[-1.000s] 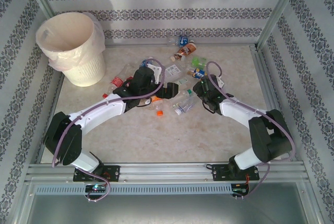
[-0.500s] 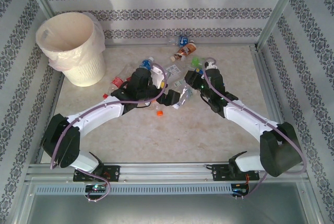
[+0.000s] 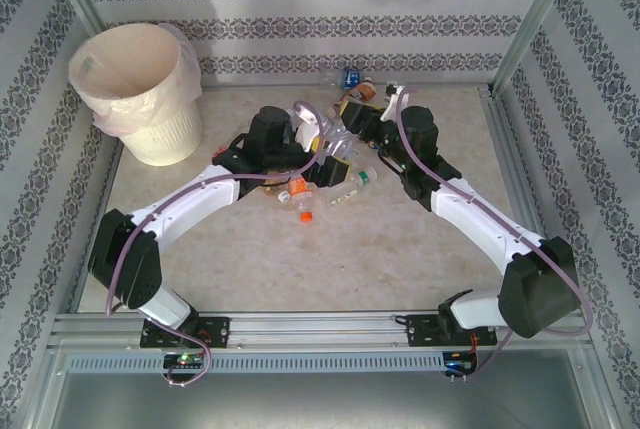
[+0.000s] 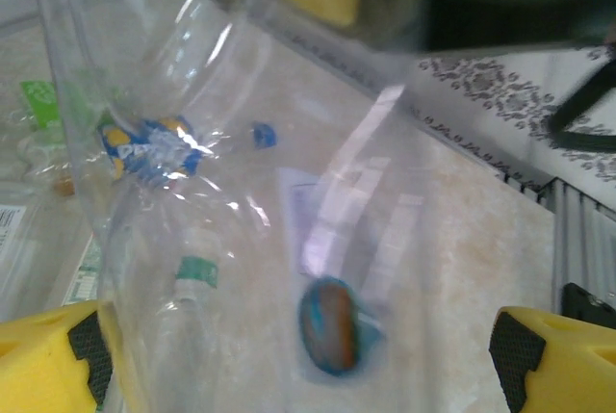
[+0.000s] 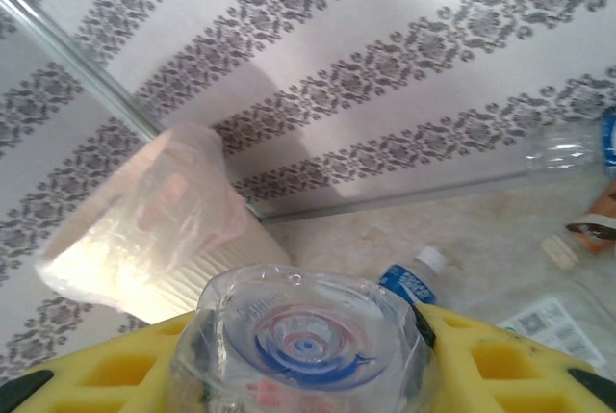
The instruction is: Put the plastic bottles in the bin
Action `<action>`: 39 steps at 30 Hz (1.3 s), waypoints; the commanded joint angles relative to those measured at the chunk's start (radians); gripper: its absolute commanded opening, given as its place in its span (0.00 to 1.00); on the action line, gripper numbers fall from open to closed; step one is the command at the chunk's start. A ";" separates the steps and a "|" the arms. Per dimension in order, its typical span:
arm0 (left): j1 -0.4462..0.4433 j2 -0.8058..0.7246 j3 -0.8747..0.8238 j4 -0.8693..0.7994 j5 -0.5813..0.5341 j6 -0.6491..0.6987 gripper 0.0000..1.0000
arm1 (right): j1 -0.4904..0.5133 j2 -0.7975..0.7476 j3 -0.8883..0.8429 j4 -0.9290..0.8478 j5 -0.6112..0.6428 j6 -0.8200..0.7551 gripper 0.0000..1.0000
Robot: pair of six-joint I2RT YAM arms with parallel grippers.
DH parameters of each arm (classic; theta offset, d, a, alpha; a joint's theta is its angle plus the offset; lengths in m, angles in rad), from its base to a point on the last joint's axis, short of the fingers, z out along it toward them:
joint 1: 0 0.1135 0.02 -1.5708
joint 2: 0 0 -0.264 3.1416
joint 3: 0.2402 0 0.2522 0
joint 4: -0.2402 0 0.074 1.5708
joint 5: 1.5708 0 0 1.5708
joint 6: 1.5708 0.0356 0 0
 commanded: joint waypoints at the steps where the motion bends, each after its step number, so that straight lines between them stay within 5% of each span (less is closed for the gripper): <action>1: 0.013 0.022 0.021 0.037 -0.035 -0.013 0.99 | 0.014 0.010 0.040 0.066 -0.066 0.019 0.48; 9: 0.054 0.026 0.013 0.135 0.130 -0.096 0.71 | 0.011 0.012 0.041 0.072 -0.064 0.029 0.53; 15: 0.079 0.019 -0.008 0.178 0.090 -0.140 0.69 | -0.025 0.003 0.057 0.038 -0.098 0.075 0.66; 23: 0.113 0.039 0.059 0.033 -0.108 -0.138 0.64 | -0.104 -0.078 0.044 -0.011 -0.126 0.074 0.98; 29: 0.161 0.028 0.067 0.033 -0.173 -0.181 0.62 | -0.139 -0.164 -0.024 -0.062 0.025 0.039 0.98; 34: 0.177 0.028 0.148 -0.107 -0.488 -0.153 0.60 | -0.163 -0.210 -0.081 -0.197 0.283 0.050 0.98; 39: 0.211 0.033 0.229 -0.161 -0.714 -0.127 0.59 | -0.214 -0.220 -0.167 -0.226 0.356 0.118 0.98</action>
